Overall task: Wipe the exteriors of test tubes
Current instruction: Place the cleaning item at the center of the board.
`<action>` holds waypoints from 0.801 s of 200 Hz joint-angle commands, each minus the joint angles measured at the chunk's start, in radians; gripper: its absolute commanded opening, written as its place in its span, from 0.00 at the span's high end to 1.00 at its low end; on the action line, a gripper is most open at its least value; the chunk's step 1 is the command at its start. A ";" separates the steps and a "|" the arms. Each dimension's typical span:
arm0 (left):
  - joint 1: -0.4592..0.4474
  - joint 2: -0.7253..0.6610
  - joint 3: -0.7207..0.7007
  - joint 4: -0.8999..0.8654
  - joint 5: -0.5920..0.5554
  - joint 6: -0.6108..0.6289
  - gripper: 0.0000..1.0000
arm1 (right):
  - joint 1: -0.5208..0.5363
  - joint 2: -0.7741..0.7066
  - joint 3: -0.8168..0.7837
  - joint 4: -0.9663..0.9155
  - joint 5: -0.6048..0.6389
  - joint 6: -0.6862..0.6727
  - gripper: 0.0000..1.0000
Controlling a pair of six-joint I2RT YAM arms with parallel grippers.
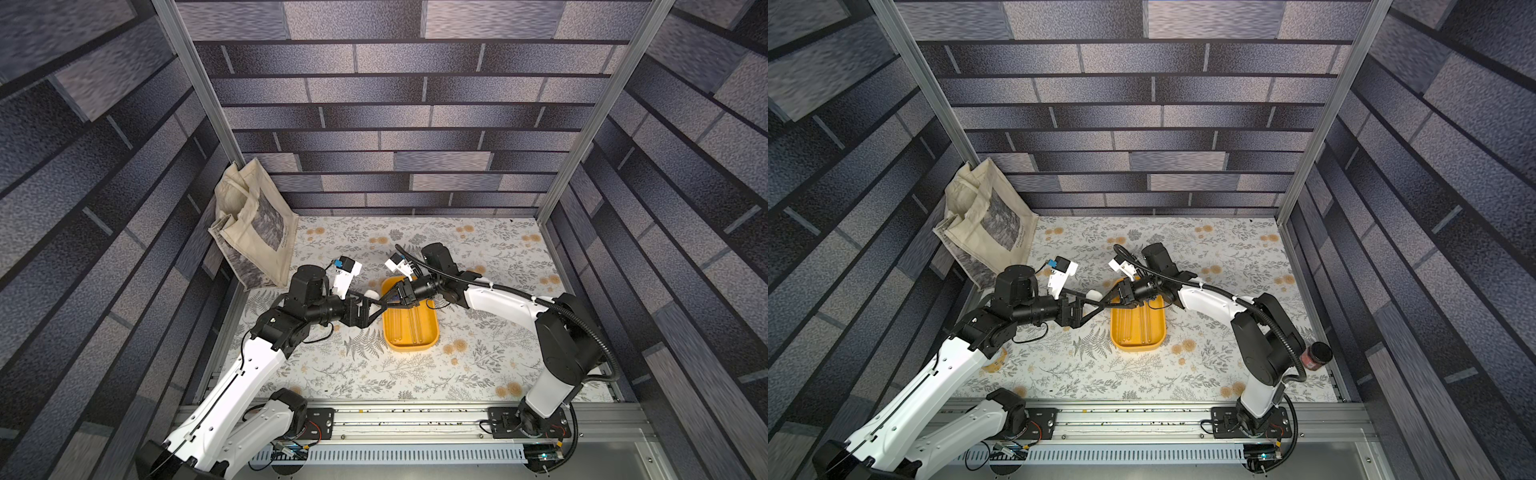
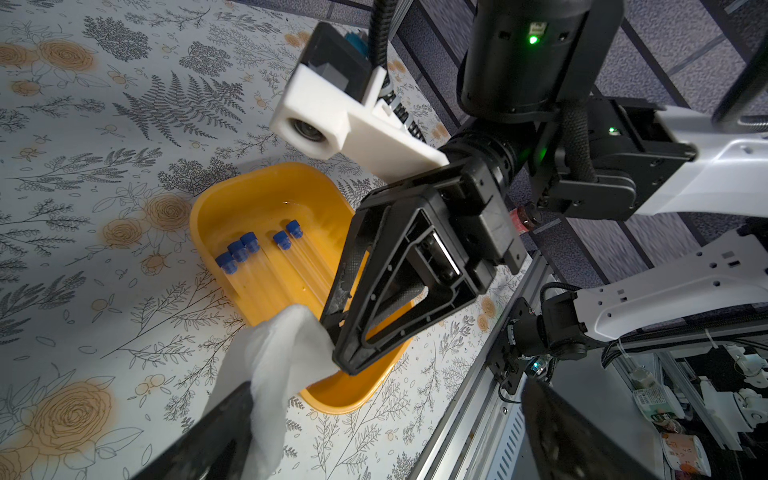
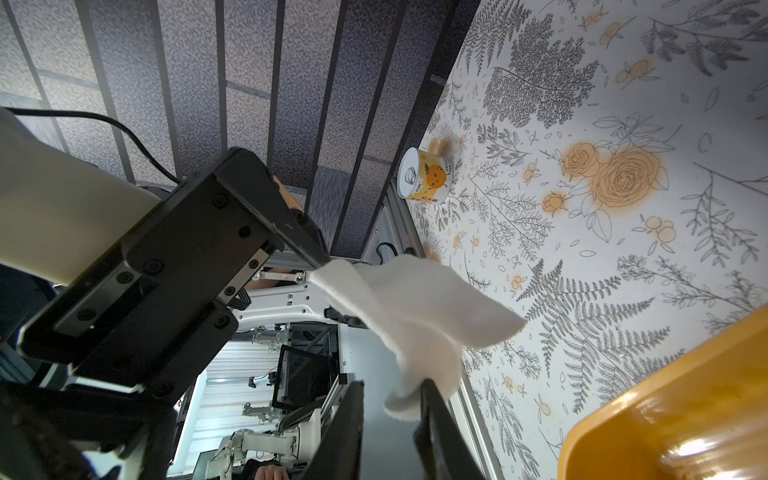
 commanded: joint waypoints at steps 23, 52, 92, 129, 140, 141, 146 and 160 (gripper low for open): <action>0.006 -0.019 0.015 0.010 0.029 -0.001 0.00 | 0.007 0.030 0.038 -0.047 0.055 -0.049 0.80; 0.007 -0.026 0.012 0.000 0.030 -0.001 0.00 | 0.007 0.045 0.053 -0.054 0.082 -0.049 1.00; 0.012 -0.026 0.004 -0.013 0.010 0.002 0.00 | -0.001 0.029 0.063 -0.115 0.163 -0.085 1.00; 0.041 -0.018 -0.014 -0.065 -0.088 -0.006 0.00 | -0.126 -0.043 -0.004 -0.177 0.394 -0.048 1.00; 0.057 -0.013 -0.018 -0.087 -0.117 -0.004 0.00 | -0.183 -0.083 -0.039 -0.185 0.448 -0.018 1.00; 0.058 -0.013 -0.018 -0.090 -0.121 -0.004 0.00 | -0.187 -0.086 -0.041 -0.186 0.449 -0.016 1.00; 0.063 -0.012 -0.020 -0.099 -0.142 -0.007 0.00 | -0.209 -0.103 -0.054 -0.187 0.460 -0.011 1.00; 0.073 -0.008 -0.029 -0.116 -0.192 -0.016 0.00 | -0.247 -0.157 -0.068 -0.274 0.567 -0.016 1.00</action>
